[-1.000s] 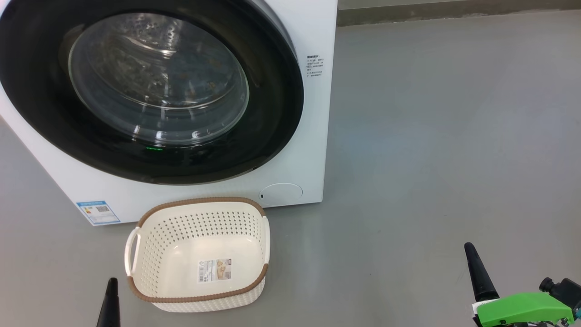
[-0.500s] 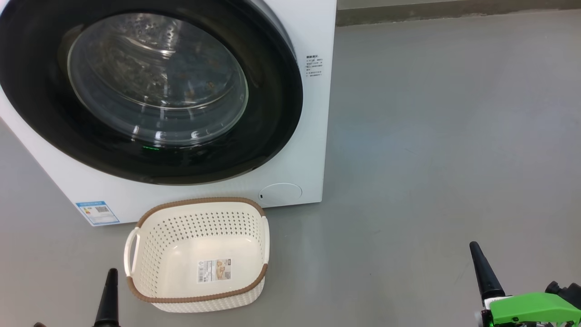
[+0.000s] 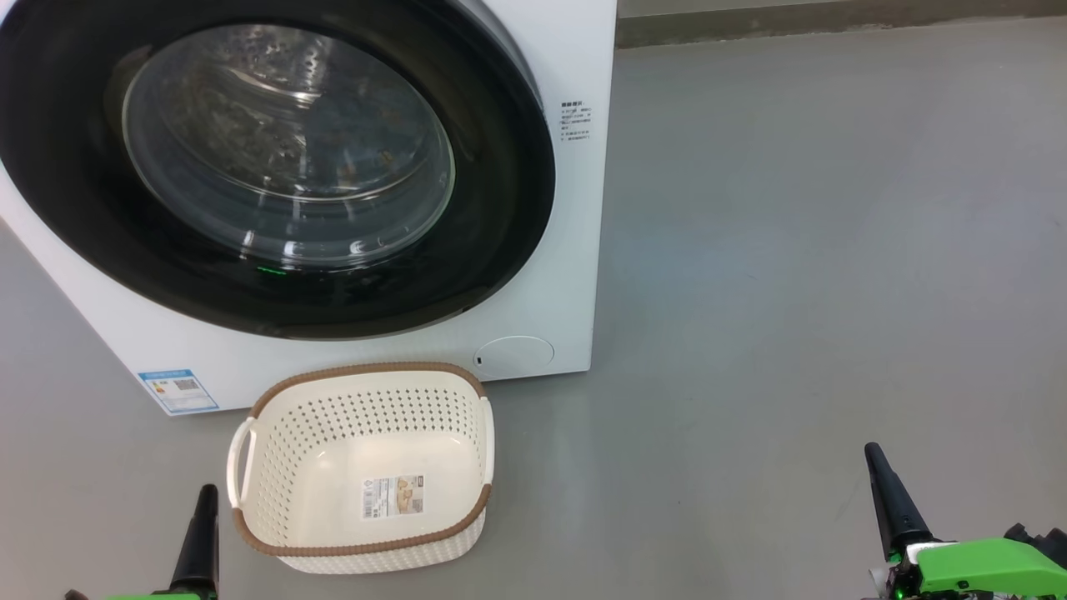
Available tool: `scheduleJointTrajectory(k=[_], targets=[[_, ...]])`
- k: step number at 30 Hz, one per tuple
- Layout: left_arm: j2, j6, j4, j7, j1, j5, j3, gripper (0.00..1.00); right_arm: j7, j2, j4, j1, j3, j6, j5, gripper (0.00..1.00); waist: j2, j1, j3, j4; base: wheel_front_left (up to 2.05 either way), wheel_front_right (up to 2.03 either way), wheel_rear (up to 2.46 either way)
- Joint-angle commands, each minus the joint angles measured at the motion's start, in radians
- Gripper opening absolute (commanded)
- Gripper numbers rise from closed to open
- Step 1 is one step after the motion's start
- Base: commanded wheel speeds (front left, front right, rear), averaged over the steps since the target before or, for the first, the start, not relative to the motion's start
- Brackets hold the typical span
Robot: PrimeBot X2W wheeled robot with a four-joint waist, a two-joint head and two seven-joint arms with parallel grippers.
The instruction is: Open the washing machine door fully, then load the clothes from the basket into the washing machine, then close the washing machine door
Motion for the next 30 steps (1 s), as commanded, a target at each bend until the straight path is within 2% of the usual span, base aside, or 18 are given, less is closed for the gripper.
scheduleJointTrajectory(k=[1,14,30], targets=[[0.020,-0.003,-0.015,0.013,-0.051,-0.041,0.033,0.00,0.013,-0.006,-0.026,-0.055,0.013,-0.001,0.042,0.00,0.0000,-0.0001,0.000,0.000,0.00,0.00,0.00],[0.021,-0.003,-0.005,0.047,-0.074,-0.168,0.040,0.00,0.047,-0.006,-0.027,-0.060,0.004,-0.001,0.171,0.00,0.0000,-0.0001,0.000,-0.002,0.00,0.00,0.00],[0.021,-0.003,-0.005,0.047,-0.074,-0.167,0.041,0.00,0.048,-0.005,-0.027,-0.060,0.002,-0.001,0.170,0.00,0.0000,-0.0001,0.000,-0.002,0.00,0.00,0.00]])
